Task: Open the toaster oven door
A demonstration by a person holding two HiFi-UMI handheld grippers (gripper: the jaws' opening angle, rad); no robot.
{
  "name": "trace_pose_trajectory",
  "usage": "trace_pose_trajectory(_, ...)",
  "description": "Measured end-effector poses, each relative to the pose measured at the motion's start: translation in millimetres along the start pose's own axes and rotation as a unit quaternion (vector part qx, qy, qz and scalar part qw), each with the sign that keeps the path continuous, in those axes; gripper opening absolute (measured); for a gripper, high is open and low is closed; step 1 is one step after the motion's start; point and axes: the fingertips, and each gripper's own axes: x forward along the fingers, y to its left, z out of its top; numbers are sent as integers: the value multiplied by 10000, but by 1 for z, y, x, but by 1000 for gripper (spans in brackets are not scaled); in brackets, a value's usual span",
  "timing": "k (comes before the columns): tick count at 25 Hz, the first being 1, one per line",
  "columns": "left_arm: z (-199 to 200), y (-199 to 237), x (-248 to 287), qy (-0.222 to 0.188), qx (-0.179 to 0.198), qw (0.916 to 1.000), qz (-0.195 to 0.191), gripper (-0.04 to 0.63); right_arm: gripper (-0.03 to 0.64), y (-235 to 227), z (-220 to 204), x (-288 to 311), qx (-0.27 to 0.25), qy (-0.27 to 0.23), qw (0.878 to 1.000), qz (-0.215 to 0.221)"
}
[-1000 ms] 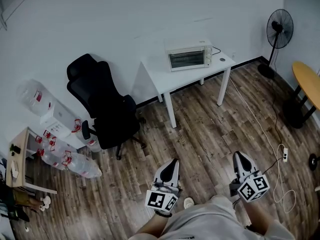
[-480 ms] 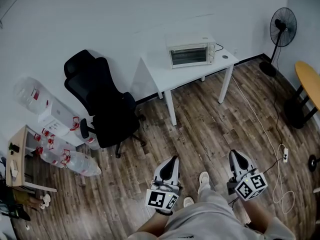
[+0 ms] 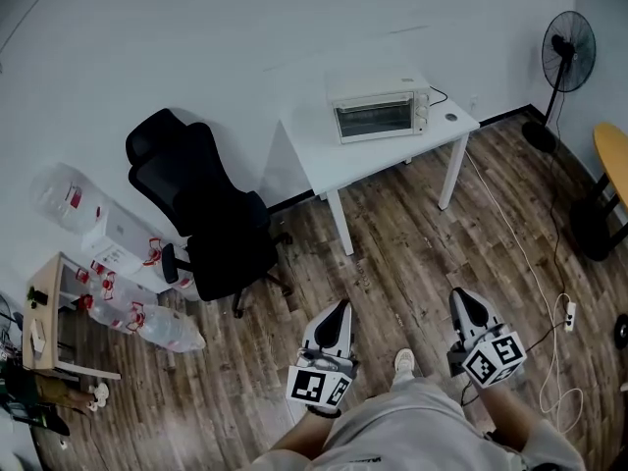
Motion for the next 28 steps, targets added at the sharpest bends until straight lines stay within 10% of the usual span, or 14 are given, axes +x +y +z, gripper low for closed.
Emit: trace_pose_trajectory(28,-30,40,143,126,-31,9994,332,9,17,-109,26,117,225,227,9993,214)
